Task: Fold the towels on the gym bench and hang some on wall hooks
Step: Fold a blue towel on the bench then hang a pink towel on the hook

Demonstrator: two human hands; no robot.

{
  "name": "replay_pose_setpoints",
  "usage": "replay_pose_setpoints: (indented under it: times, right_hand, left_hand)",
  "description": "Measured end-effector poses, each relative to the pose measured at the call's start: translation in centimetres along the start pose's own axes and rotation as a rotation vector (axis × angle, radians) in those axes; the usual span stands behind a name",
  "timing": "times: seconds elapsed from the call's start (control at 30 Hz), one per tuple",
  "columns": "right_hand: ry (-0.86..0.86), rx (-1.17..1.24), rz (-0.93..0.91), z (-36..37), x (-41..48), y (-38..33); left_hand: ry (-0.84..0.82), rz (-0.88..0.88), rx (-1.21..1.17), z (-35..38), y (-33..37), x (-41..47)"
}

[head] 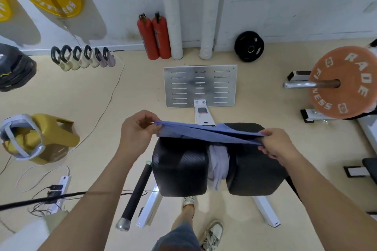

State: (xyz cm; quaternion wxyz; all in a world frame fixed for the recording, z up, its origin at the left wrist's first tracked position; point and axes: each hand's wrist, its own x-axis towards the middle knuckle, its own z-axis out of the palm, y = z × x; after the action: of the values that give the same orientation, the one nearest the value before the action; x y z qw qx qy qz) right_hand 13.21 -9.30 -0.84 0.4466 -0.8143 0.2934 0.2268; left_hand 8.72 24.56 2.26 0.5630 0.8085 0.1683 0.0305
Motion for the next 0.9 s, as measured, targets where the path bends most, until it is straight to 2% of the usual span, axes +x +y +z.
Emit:
replay_pose_setpoints:
  times: [0.1,0.2,0.3,0.43,0.6,0.7,0.77,0.9]
  right_hand:
    - [0.121,0.035,-0.214,-2.2,0.8,-3.8]
    - [0.011,0.171,-0.353,-4.1,-0.6,-6.0]
    - [-0.121,0.16,-0.269,-4.5,-2.0,-3.9]
    - [-0.306,-0.144,-0.036,-3.4,-2.6,1.7]
    - [-0.448,0.157,-0.027,-3.7,-3.6,3.1]
    - [-0.523,0.156,0.006,-4.7,-4.0,3.7]
    - [-0.467,0.136,0.066,-4.4,-4.2,4.3]
    - [-0.198,0.087,0.048,-1.5,-4.8,4.9]
  left_hand:
    - [-0.098,0.066,0.108,-0.3,1.1,1.6]
    - [-0.105,0.163,0.138,-1.0,2.4,1.9]
    - [-0.146,0.186,0.133,-1.3,1.9,0.4]
    - [-0.446,0.181,0.449,-0.8,-2.4,-2.4]
    - [-0.621,0.232,0.717,0.2,-2.4,-3.0]
    - [-0.664,0.242,0.84,-0.1,-1.6,-3.4]
    - [-0.694,0.222,0.875,0.1,-1.3,-4.3]
    - [-0.774,0.267,0.931,1.2,-1.2,-6.0]
